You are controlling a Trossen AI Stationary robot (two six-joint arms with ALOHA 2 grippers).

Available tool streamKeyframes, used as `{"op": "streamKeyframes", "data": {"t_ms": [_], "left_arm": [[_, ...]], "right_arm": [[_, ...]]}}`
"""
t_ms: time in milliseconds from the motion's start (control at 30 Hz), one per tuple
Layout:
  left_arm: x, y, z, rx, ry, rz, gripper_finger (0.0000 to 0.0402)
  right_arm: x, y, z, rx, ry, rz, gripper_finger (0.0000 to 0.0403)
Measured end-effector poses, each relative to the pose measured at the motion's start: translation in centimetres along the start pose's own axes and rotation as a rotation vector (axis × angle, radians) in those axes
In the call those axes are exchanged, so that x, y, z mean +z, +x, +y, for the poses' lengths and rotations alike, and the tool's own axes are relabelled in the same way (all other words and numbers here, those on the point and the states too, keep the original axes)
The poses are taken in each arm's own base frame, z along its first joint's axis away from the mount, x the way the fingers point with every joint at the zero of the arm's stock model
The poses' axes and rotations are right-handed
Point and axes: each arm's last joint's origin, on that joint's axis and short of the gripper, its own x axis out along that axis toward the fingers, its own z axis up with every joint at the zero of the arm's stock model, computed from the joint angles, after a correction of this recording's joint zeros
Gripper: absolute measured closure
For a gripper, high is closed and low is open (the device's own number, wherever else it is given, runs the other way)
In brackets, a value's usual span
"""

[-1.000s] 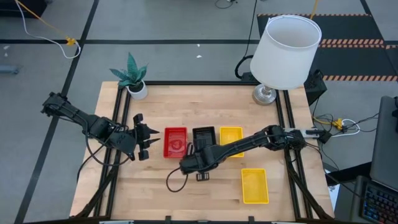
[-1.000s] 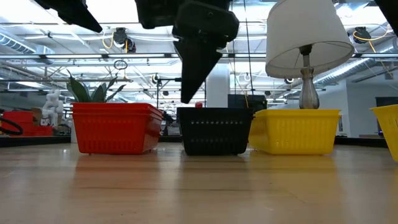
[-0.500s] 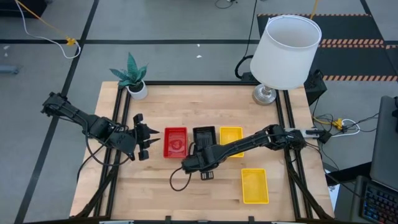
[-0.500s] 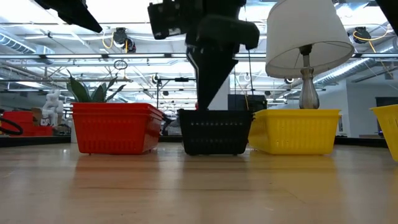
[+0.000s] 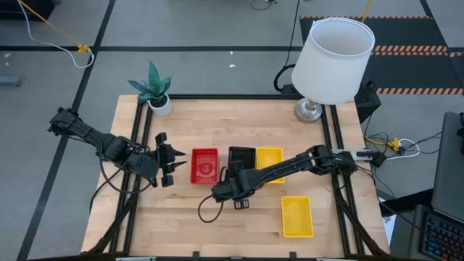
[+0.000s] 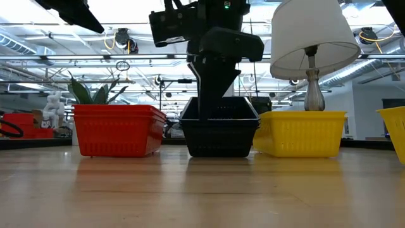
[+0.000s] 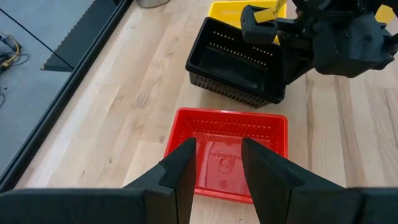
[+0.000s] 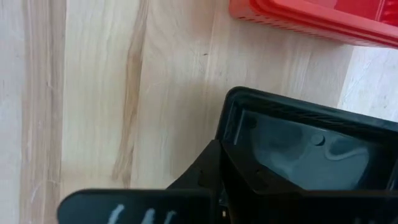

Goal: Stack baskets by color
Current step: Stack the top black bin on top of the bottom black bin

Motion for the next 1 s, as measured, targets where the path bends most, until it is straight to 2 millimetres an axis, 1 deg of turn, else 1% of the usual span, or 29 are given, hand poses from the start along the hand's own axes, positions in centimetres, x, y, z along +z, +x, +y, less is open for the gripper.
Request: {"op": "streamKeyframes", "data": {"t_ms": [333, 500, 567, 700, 1000], "left_arm": [[0.0, 0.0, 0.0, 0.000, 0.000, 0.000, 0.0270], [0.0, 0.0, 0.0, 0.000, -0.001, 0.000, 0.0270], [0.0, 0.0, 0.0, 0.000, -0.001, 0.000, 0.0270], [0.0, 0.0, 0.0, 0.000, -0.002, 0.000, 0.0270], [0.0, 0.0, -0.1, -0.015, -0.004, 0.006, 0.0270]], "right_arm": [[-0.1, -0.3, -0.1, 0.000, -0.002, 0.005, 0.0399], [-0.2, -1.4, -0.3, 0.001, 0.005, -0.026, 0.0398], [-0.2, -1.7, -0.4, 0.002, 0.010, -0.041, 0.0390], [-0.3, -1.9, -0.5, 0.001, 0.001, -0.038, 0.0354], [-0.4, -2.0, -0.5, 0.002, -0.027, -0.031, 0.0244]]}}
